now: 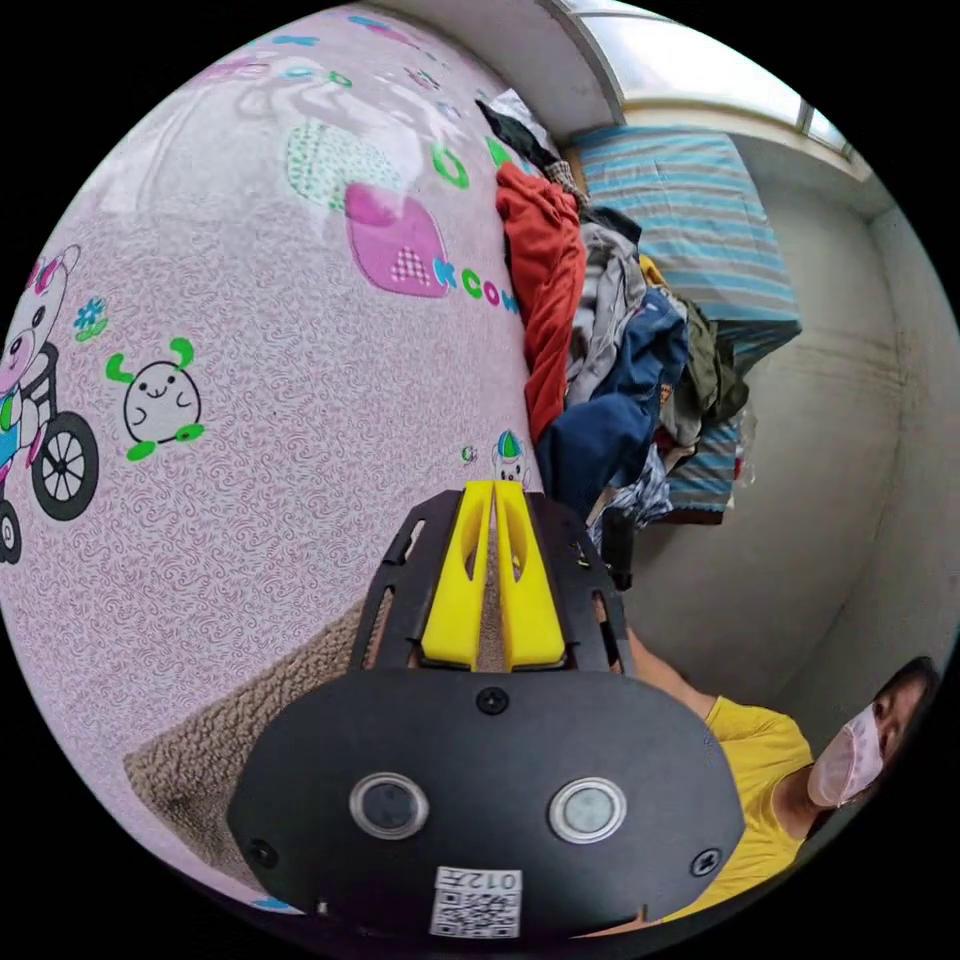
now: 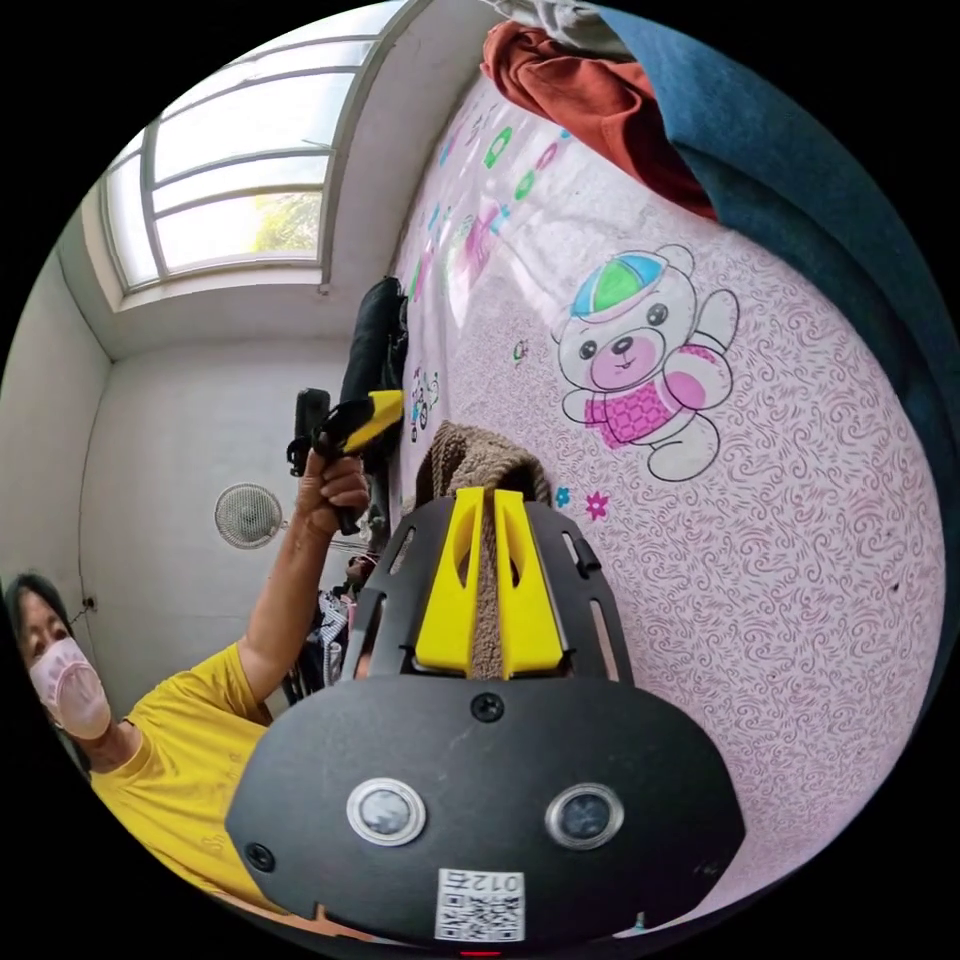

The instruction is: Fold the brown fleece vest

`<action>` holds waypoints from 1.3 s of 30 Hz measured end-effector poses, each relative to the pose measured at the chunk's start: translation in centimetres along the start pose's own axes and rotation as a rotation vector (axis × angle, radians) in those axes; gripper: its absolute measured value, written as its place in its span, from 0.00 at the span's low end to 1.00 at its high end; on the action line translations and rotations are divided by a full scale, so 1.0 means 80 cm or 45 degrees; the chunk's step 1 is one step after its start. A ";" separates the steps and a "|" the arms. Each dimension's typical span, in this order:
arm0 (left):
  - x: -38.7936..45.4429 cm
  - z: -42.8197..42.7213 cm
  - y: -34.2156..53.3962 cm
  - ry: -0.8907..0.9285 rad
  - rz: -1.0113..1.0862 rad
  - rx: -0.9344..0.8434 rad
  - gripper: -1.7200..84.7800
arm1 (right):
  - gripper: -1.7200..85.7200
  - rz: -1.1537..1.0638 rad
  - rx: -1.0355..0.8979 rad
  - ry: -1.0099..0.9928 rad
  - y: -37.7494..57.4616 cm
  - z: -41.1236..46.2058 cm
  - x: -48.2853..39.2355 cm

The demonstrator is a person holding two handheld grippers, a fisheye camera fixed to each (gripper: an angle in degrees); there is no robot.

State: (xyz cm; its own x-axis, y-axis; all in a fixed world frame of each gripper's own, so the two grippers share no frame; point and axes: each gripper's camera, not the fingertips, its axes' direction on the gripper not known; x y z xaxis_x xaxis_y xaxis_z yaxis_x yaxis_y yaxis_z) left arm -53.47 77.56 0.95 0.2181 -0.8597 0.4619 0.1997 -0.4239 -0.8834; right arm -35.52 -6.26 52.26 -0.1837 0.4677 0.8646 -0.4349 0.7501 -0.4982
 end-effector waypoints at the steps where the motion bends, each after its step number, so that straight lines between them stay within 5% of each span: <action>1: -0.004 -0.002 0.007 -0.002 -0.024 0.004 0.02 | 0.05 -0.006 0.001 0.006 0.001 0.002 0.000; 7: 0.062 0.046 0.073 -0.260 0.312 -0.231 0.02 | 0.04 -0.154 0.173 0.342 0.031 0.006 -0.035; 13: 0.052 0.119 0.107 -0.578 0.315 -0.327 0.02 | 0.03 -0.387 -0.048 0.371 0.020 0.114 -0.053; 15: 0.034 0.121 0.112 -0.580 0.234 -0.252 0.02 | 0.03 -0.346 -0.075 0.638 0.002 0.149 -0.029; 21: 0.006 0.108 0.167 -0.335 0.137 -0.094 0.02 | 0.02 -0.442 -0.034 0.706 0.017 0.173 -0.025; 25: 0.035 0.053 0.261 -0.267 0.235 0.024 0.02 | 0.02 -0.544 -0.035 0.641 0.069 0.164 -0.048; 31: 0.053 0.007 0.485 -0.696 0.105 0.057 0.02 | 0.03 -0.583 -0.234 0.459 0.206 0.202 -0.048; 39: 0.013 0.052 0.745 -1.120 -0.328 -0.021 0.05 | 0.02 -0.746 -0.542 1.019 0.308 0.331 0.008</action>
State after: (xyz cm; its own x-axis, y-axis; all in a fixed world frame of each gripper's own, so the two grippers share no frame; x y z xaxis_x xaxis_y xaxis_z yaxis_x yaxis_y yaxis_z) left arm -37.32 52.57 -50.87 0.8189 -0.2143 0.5325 0.3307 -0.5821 -0.7428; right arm -69.71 0.10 42.29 0.6500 0.0372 0.7590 0.1025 0.9854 -0.1362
